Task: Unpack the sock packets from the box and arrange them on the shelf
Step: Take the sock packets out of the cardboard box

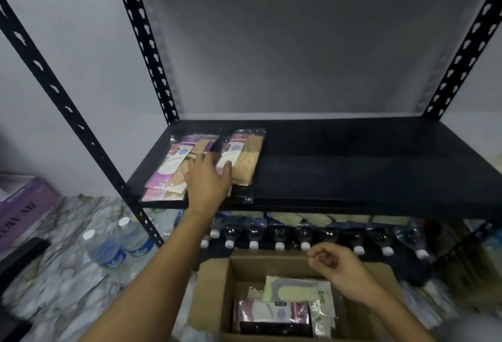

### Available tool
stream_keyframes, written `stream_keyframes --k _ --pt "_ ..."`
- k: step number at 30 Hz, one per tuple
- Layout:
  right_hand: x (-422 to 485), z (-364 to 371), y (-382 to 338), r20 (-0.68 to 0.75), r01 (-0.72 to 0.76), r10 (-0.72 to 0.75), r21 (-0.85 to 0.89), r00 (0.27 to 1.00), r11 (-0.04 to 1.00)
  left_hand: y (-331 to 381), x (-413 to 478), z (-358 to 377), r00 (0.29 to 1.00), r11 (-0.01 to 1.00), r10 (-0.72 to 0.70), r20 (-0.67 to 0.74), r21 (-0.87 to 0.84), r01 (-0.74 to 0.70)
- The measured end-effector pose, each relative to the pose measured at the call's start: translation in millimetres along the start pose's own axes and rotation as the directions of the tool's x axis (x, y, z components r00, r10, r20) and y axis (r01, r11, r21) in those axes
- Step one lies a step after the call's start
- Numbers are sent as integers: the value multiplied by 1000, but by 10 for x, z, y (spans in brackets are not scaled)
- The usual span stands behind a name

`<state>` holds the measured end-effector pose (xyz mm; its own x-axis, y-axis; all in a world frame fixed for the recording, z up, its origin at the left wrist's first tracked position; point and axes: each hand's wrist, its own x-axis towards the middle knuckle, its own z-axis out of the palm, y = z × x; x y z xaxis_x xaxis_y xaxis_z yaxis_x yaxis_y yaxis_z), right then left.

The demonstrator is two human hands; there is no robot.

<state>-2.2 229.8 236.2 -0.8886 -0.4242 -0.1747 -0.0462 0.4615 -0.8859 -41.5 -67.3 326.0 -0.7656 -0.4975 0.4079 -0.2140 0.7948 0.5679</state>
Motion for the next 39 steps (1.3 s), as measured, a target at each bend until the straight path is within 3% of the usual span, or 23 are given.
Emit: stream_keyframes --k 4,6,8,11,15,22,30,39 --pt "-9 8 248 -6 -26 25 -84 1000 996 70 -658 -81 978 954 201 -53 -217 -208" --pt "-16 49 359 18 -44 47 -127 999 991 75 -997 -16 942 906 331 54 -295 -302" --pt "-25 94 432 35 -55 62 -180 997 982 15 -1279 147 898 902 365 246 -332 -276" --pt "-27 164 555 55 -70 86 -243 995 968 -280 -1612 557 785 957 256 564 -260 -126" --pt "9 250 756 81 -109 142 -320 987 941 -747 -1922 1001 663 978 178 727 -208 -34" --pt "171 360 1126 88 -128 181 -417 980 900 -1109 -2052 1444 588 990 111 801 -141 6" --pt "419 547 1608 73 -239 294 -414 953 879 -1354 -2105 1970 509 998 3 861 -33 49" --pt "657 691 2310 19 -388 470 -537 882 749 -1661 -2187 2391 432 964 -157 888 232 -128"
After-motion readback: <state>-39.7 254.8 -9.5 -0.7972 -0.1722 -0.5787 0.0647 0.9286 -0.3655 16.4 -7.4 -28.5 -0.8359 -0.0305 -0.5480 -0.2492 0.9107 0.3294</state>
